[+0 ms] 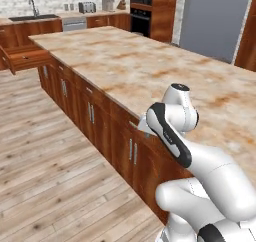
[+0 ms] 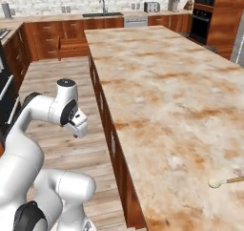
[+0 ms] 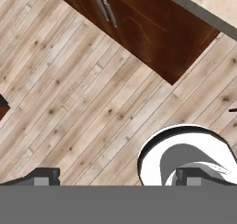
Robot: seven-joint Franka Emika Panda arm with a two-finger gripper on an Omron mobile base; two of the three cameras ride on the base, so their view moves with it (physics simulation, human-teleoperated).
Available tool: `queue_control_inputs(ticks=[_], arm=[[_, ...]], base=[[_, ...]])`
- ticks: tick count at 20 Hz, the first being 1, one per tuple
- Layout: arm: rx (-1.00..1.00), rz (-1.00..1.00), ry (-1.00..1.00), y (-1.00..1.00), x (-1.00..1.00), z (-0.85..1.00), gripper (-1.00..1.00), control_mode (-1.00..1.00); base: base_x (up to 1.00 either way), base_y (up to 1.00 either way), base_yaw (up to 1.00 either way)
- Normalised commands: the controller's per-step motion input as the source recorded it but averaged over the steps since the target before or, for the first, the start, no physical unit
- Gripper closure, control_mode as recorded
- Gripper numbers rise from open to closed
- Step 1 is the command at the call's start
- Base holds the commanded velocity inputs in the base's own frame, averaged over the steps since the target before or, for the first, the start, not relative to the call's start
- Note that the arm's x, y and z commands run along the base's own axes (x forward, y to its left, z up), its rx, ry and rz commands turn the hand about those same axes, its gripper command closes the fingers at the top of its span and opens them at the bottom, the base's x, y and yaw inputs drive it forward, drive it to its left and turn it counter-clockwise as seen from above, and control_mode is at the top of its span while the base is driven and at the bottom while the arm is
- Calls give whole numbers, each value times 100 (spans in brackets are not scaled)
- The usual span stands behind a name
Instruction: Pick up the metallic utensils from the counter and place them in the open drawer. Make sure not to pick up any wooden utensils.
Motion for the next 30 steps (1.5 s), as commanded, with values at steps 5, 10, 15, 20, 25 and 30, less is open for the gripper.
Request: queue_control_inputs(ticks=[5,10,15,20,25,30], arm=[[0,0,0,0,0,0,-100,100],[0,0,0,0,0,0,-100,100],[0,0,0,0,0,0,-100,100],[0,0,0,0,0,0,-100,100],[0,0,0,0,0,0,-100,100],[0,0,0,0,0,0,-100,100]], base=[[-100,-35,-14],[-100,-37,-13],[-25,-62,-25],[0,-77,-31],[0,-84,-13],[0,-91,2]])
